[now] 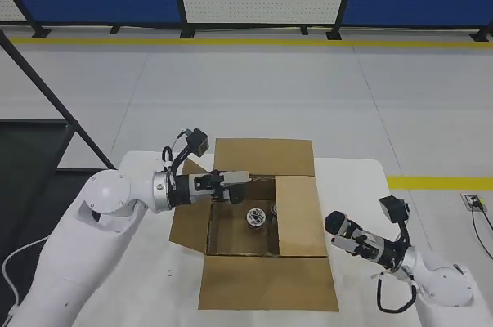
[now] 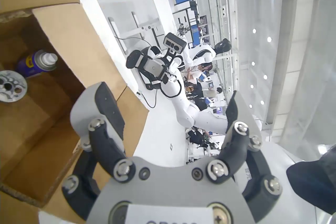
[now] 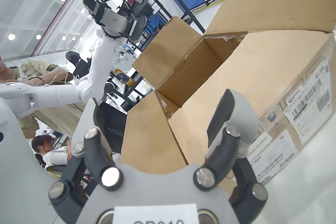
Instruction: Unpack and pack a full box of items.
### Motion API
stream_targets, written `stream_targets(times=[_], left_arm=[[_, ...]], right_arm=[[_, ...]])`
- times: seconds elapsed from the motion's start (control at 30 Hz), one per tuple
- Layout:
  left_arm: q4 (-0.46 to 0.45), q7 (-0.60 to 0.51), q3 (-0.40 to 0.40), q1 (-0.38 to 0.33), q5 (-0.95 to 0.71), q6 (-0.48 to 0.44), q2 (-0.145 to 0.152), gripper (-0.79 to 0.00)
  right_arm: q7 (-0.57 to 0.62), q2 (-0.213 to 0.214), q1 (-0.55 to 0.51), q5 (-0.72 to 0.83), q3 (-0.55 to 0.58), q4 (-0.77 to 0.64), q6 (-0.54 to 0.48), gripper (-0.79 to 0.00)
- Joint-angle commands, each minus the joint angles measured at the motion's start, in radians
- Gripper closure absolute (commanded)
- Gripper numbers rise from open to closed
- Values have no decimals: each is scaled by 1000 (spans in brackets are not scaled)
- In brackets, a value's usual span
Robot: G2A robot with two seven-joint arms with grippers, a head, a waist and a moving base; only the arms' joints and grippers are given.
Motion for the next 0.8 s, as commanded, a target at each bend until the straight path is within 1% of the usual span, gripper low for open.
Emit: stream_targets(times=[0.0,0.03,0.13,0.37,0.47,0.5,0.63,0.77], left_arm=[[53,-5,46,-26,-42,-26,-18,-785],[80,1,61,-36,-53,-32,-26,-785],[80,1,61,-36,-53,-32,-26,-785],[80,1,61,-36,-53,-32,-26,-785],[72,47,63,-4,-52,-34,-28,-785],[72,63,69,5,-52,-34,-30,-785],[93,123,120,8,-51,-27,-52,-785],[144,166,177,-13,-51,-19,-81,-785]], right_arm=[[-3,5,-8,7,2,-3,-3,-785],[-5,8,-11,10,2,-3,-5,-785],[7,15,-16,4,-6,-1,7,-785],[7,15,-16,4,-6,-1,7,-785],[7,15,-16,4,-6,-1,7,-785],[-9,15,-20,5,-13,-11,18,-785],[-34,17,-20,2,-34,-34,37,-785],[-38,23,-24,-1,-42,-37,40,-785]])
